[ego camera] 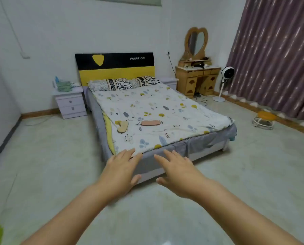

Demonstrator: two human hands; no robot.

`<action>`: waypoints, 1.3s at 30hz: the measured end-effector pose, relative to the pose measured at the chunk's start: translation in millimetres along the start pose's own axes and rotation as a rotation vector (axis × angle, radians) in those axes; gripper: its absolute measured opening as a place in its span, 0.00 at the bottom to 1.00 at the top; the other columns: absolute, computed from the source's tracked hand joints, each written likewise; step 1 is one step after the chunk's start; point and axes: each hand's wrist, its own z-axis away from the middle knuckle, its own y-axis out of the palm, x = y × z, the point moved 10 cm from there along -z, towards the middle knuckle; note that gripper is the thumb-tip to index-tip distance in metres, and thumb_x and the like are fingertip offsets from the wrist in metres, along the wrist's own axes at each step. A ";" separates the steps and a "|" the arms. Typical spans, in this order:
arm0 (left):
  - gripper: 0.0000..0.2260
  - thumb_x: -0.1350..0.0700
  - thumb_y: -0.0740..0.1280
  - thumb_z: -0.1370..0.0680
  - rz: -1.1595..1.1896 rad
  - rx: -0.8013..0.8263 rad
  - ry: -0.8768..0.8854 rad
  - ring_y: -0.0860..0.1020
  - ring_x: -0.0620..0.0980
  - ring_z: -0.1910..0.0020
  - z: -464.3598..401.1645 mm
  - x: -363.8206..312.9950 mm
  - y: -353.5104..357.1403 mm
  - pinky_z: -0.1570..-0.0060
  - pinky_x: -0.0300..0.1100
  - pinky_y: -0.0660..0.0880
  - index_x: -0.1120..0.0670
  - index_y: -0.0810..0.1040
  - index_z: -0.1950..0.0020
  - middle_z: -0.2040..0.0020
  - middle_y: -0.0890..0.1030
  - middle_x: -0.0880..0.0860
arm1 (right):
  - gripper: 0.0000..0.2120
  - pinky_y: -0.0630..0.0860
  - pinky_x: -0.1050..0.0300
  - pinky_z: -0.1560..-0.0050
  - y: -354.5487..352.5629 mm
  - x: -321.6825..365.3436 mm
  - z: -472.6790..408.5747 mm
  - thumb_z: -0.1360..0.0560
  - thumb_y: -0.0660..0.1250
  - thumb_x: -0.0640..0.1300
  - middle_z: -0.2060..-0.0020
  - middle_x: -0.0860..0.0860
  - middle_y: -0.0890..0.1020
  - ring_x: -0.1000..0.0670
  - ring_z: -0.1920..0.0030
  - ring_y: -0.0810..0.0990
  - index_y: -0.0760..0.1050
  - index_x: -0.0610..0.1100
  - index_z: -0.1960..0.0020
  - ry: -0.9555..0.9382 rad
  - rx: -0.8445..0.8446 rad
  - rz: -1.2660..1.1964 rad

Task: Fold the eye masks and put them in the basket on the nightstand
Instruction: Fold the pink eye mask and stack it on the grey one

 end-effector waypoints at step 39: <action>0.44 0.25 0.39 0.37 0.111 0.267 -0.084 0.60 0.52 0.27 -410.7 119.3 80.5 0.31 0.50 0.60 0.48 0.59 0.29 0.26 0.61 0.52 | 0.27 0.55 0.41 0.27 -41.1 -180.5 -398.5 0.21 0.57 0.50 0.25 0.43 0.56 0.42 0.24 0.50 0.53 0.47 0.26 -0.005 0.140 0.090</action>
